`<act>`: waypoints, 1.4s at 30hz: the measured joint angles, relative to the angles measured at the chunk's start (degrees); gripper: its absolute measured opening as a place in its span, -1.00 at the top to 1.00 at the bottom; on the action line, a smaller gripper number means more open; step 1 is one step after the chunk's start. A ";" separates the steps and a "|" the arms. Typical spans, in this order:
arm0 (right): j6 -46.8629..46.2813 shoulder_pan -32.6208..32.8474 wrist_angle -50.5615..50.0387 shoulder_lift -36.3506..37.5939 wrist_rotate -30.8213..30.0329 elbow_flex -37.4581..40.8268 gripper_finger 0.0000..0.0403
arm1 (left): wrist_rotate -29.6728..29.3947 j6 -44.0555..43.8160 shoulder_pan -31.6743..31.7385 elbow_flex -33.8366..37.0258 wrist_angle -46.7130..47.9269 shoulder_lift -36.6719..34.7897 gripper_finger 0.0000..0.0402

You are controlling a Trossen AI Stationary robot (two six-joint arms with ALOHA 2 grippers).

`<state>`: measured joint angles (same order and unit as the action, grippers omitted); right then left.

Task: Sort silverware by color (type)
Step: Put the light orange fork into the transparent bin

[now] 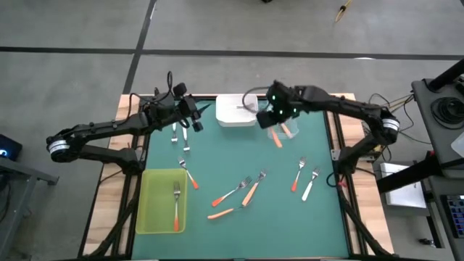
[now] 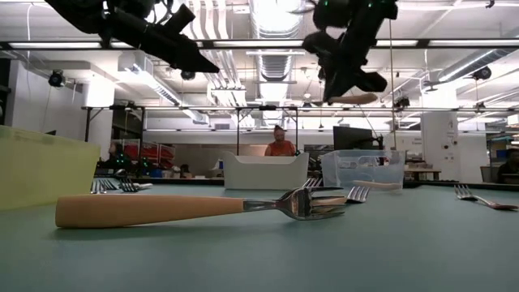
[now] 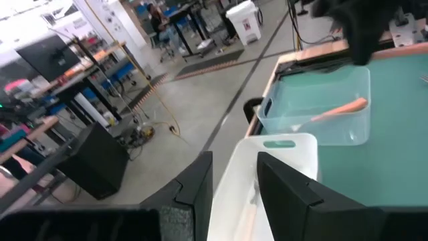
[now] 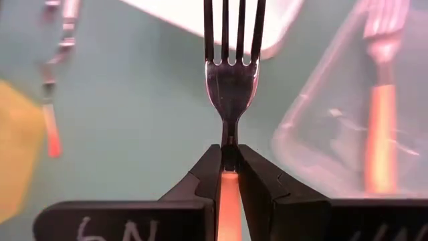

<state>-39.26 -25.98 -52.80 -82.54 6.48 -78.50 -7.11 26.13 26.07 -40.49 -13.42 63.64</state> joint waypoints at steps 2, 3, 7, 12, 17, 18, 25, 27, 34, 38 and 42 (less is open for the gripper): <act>3.75 -3.12 -2.51 -1.17 -0.02 -1.54 0.86 | -0.02 0.71 0.02 0.00 -0.86 0.00 0.50; 5.71 -4.72 -3.64 -1.65 0.00 -2.12 0.86 | -0.03 1.03 0.01 0.00 -1.28 0.00 0.50; 12.39 -11.20 -5.20 -3.21 0.00 -3.30 0.86 | -1.06 1.88 0.00 0.00 -2.33 0.00 0.50; 18.58 -18.16 -5.47 -5.67 0.01 -2.62 0.86 | -6.56 1.89 0.02 0.00 -3.24 0.00 0.50; 23.08 -22.01 -5.37 -9.38 0.72 -1.99 0.86 | -10.03 -0.28 0.02 0.00 -4.02 0.00 0.50; 23.83 -22.53 -5.29 -10.15 1.78 -1.99 0.86 | -10.55 -1.11 0.02 0.00 -3.96 0.00 0.50; 27.82 -23.56 -5.24 -14.67 4.33 -1.84 0.86 | -10.99 -6.24 0.02 0.00 -1.99 0.00 0.50; 28.37 -23.57 -5.20 -15.44 4.33 -1.84 0.86 | -10.98 -6.25 0.02 0.00 -1.99 0.00 0.50; 24.47 -23.58 -6.11 -15.42 4.28 -1.73 0.86 | -10.99 -3.35 0.02 0.00 -5.69 0.00 0.50; 20.75 -23.58 -6.35 -14.48 4.29 -1.73 0.86 | -10.99 -0.16 0.02 0.00 -8.84 0.00 0.50; 16.74 -23.58 -7.56 -14.38 4.33 -1.68 0.86 | -10.99 2.14 0.06 0.02 -9.26 0.00 0.50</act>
<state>-22.52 -49.56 -60.36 -96.92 10.81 -80.18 -18.11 28.28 26.13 -40.47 -22.68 63.64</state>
